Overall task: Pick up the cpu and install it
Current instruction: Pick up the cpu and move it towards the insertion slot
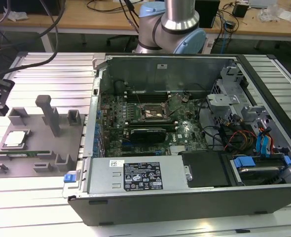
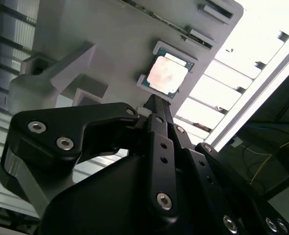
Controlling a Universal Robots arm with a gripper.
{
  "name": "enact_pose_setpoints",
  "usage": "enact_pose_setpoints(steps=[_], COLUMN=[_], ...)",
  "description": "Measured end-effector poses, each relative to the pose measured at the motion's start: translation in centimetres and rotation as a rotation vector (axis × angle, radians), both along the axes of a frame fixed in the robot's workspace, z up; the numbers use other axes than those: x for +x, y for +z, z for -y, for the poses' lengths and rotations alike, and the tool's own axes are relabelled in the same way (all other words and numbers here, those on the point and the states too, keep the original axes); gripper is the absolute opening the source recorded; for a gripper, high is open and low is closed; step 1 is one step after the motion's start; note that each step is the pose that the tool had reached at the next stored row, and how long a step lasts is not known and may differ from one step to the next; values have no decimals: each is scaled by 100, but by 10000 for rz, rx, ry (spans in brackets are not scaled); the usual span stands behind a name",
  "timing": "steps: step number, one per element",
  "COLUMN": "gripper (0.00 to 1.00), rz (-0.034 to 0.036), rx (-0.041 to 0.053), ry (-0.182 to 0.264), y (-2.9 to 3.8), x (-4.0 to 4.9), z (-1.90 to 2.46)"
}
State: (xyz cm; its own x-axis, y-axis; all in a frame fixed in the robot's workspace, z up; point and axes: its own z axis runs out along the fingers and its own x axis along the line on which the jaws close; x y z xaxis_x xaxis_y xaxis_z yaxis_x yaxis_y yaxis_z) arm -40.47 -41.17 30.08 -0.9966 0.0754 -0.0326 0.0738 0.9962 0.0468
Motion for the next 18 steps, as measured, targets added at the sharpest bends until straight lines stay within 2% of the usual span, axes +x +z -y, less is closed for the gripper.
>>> enact_pose_setpoints(steps=[4,10,14,16,18], gripper=[11,11,11,11,11], rz=[-3,-2,-2,-2,-2], rx=[-1,1,2,2,2], ry=[1,1,1,1,0], y=[-59,-182,-273,-341,-372], x=[-25,-26,-27,-29,-35], z=[13,85,101,109,113])
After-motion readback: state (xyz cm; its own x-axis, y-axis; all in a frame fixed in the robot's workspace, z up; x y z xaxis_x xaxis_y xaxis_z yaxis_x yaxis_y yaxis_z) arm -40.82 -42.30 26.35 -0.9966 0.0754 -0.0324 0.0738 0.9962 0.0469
